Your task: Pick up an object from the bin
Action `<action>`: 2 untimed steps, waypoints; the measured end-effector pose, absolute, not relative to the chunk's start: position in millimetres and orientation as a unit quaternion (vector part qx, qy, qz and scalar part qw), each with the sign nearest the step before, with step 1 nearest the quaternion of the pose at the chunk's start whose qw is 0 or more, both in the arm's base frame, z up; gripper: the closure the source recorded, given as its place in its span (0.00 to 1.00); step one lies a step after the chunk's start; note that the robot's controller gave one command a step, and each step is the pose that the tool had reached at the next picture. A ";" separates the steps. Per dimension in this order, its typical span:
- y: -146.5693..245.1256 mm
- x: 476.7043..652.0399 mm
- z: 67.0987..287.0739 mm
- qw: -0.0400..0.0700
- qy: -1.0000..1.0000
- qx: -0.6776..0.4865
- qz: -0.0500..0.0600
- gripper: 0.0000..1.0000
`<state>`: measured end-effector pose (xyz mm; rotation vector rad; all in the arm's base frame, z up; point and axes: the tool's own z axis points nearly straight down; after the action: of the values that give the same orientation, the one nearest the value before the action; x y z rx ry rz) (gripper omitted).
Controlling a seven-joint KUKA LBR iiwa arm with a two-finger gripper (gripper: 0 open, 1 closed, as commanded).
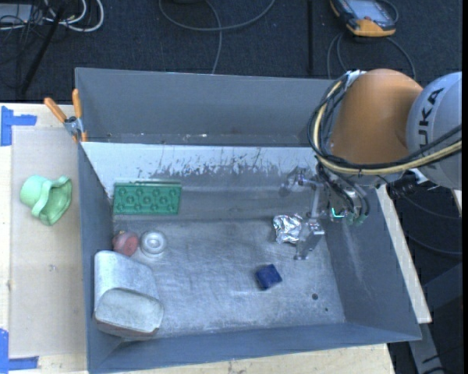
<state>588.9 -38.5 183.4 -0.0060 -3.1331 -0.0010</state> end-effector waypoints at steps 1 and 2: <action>-77.7 596.5 69.5 -0.002 -0.998 0.069 0.000 0.00; -77.4 600.4 76.3 -0.008 -0.998 0.069 0.001 1.00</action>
Offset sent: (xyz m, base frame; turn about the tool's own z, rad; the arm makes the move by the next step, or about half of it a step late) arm 0.0060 -0.0391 -0.1134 -0.1434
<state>600.4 -77.4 76.3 0.2188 -3.1507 0.0020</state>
